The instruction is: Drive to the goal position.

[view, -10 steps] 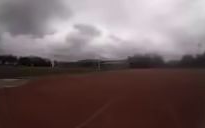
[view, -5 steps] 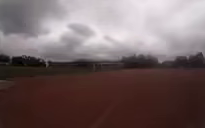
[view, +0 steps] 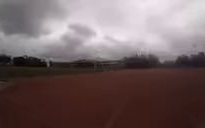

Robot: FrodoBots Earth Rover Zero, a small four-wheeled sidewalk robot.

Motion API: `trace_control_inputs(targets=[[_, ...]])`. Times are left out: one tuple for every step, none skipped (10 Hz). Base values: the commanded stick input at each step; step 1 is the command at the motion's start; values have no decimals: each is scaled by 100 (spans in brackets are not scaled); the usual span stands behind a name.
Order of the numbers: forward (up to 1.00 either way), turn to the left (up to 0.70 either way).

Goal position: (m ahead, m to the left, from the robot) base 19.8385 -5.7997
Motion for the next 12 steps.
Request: trace_control_inputs(targets=[[70, 0], [70, 0], [70, 0], [70, 0], [70, 0], [70, 0], [70, 0], [70, 0], [70, 0], [70, 0], [70, 0], [70, 0]])
